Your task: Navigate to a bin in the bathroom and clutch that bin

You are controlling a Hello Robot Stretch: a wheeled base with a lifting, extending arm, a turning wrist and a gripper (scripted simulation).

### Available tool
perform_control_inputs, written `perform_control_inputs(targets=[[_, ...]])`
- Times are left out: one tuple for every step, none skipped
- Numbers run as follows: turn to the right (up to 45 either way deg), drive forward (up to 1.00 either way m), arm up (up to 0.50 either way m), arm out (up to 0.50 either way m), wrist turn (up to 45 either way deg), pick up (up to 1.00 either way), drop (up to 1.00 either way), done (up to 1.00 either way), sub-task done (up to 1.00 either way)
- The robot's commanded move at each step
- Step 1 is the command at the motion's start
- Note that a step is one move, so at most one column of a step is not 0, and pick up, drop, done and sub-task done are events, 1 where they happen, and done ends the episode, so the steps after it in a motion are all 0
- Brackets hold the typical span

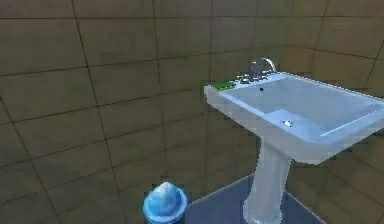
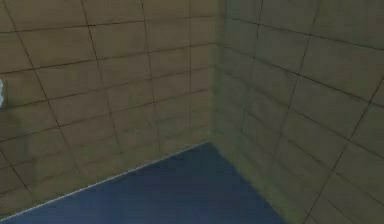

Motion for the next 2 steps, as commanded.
perform_control_inputs(targets=[[-45.0,0.0,0.0,0.0,0.0,0.0,0.0,0.0,0.0],[-45.0,0.0,0.0,0.0,0.0,0.0,0.0,0.0,0.0]])
